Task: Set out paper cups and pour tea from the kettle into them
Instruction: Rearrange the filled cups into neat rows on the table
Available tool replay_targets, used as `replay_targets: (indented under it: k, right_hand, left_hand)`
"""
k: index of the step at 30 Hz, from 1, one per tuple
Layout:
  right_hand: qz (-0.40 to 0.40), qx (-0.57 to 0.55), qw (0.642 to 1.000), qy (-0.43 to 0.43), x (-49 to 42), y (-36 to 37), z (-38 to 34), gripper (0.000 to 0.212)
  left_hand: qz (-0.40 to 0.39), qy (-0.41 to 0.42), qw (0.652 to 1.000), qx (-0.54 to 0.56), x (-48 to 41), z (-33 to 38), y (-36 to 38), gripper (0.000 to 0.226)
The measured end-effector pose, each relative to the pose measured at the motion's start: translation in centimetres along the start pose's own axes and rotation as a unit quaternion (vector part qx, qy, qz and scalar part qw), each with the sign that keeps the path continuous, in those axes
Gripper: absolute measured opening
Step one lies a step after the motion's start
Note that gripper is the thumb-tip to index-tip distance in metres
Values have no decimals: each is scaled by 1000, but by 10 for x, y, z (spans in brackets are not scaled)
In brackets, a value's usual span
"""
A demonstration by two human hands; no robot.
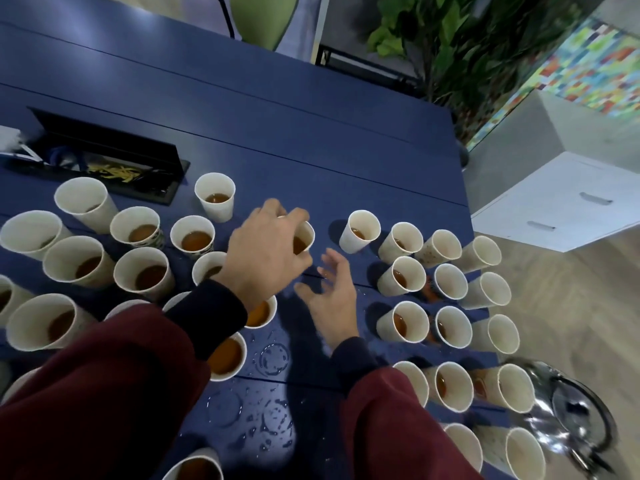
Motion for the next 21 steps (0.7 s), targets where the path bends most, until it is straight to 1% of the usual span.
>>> replay_targets:
  k: [2,3,4,6,8,9,11,13,15,17,19,21]
  right_hand:
    - [-40,32,998,-37,7,9,-8,86]
    - [-43,32,997,-54,10,12,-12,88]
    - [-37,22,997,-68,12,12,-17,85]
    - [-19,-10,996,-91,16,10,-25,69]
    - [-1,-4,995,-104,20,5,-30,48]
    - [5,7,994,-105,20,3,-29,41]
    - [17,24,994,-101,19,-3,-23,38]
    - [41,37,994,-92,15,-13,-12,42]
    - [69,36,994,-81,7,-26,-2,43]
    - [102,37,992,-65,-2,-36,8,43]
    - [128,39,990,-46,-8,-44,19,44]
    - [148,49,987,-32,-16,-52,29,45]
  left_hand:
    - [-12,18,1000,1,7,9,-3,47]
    - [-21,33,999,-4,10,13,-3,46]
    - [-31,48,998,-12,13,17,-2,46]
    - [-46,69,996,-22,17,24,1,44]
    - [-58,86,994,-24,20,28,5,45]
    - [-67,96,993,-23,21,30,7,47]
    - [-81,110,991,-7,19,32,9,55]
    - [-83,88,992,40,15,28,10,64]
    - [-70,52,994,58,10,18,13,68]
    - [-81,17,996,18,0,1,24,65]
    - [-115,-20,992,-37,-4,-19,38,64]
    - [-143,-33,986,-74,-3,-33,51,65]
Point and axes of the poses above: each hand's wrist, its own x-axis away from the middle knuckle, its own y-axis out of the palm, z = x × y, the point moved 5 cm from there along -x, towards the middle knuckle, and after that the axes turned 5 degrees about y, right-handed, at the moved point
